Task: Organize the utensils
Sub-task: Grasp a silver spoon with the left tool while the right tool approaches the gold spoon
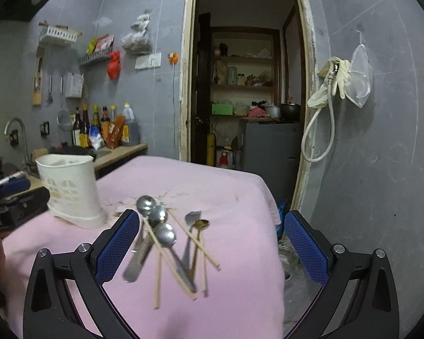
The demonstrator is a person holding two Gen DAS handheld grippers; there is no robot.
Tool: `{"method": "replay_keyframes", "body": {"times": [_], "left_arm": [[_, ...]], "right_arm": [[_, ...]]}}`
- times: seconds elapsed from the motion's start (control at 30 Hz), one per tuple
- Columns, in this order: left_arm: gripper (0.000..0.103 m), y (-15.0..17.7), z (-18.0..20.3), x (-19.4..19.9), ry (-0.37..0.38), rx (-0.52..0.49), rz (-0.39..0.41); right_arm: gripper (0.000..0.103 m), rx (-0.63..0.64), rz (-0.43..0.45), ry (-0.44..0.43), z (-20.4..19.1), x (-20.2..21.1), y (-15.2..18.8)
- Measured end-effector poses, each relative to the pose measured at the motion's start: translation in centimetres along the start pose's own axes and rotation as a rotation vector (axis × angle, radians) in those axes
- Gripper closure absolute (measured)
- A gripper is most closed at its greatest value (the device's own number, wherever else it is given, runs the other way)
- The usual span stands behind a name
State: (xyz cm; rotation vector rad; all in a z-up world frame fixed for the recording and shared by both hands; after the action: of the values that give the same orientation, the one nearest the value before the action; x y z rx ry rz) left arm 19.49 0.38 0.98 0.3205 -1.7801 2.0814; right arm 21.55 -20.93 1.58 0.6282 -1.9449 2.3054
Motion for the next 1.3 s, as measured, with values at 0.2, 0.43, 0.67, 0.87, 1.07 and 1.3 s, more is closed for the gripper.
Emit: {"method": "replay_keyframes", "body": {"times": [0.2, 0.43, 0.67, 0.87, 1.07, 1.3], "left_arm": [[0.011, -1.2, 1.7, -2.7, 0.057, -0.028, -0.044], [0.011, -2.3, 4.3, -6.3, 0.064, -0.125, -0.042], [0.012, -2.1, 4.6, -10.5, 0.046, -0.136, -0.085], [0.017, -1.6, 4.5, -13.4, 0.01, -0.16, -0.125], [0.021, -1.2, 4.7, -15.4, -0.016, -0.184, -0.152], [0.04, -0.5, 4.3, -17.2, -0.016, -0.177, -0.205]], "right_arm": [[0.0, -0.049, -0.093, -0.031, 1.6, -3.4, 0.3], [0.0, 0.035, -0.118, 0.03, 2.6, -5.5, 0.2], [0.0, 0.044, -0.151, 0.011, 3.2, -7.5, 0.7], [0.0, 0.049, -0.187, -0.005, 3.4, -9.4, 1.2], [0.0, 0.044, -0.218, -0.026, 3.5, -10.9, 1.6], [0.003, 0.021, -0.249, -0.07, 3.4, -11.9, 2.2]]}}
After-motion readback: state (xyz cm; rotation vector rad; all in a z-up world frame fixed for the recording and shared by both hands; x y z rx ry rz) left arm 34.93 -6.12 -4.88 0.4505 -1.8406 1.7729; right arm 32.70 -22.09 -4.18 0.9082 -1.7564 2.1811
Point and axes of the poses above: each gripper's, at about its wrist camera, not at the fingertips, and x roughly against the way its jaws point, z to its right, y to its underside, the point moved 8 cm from there along -x, roughly the way its jaws point, and after that the axes turned 4 degrees about x, right-handed, at the moved point
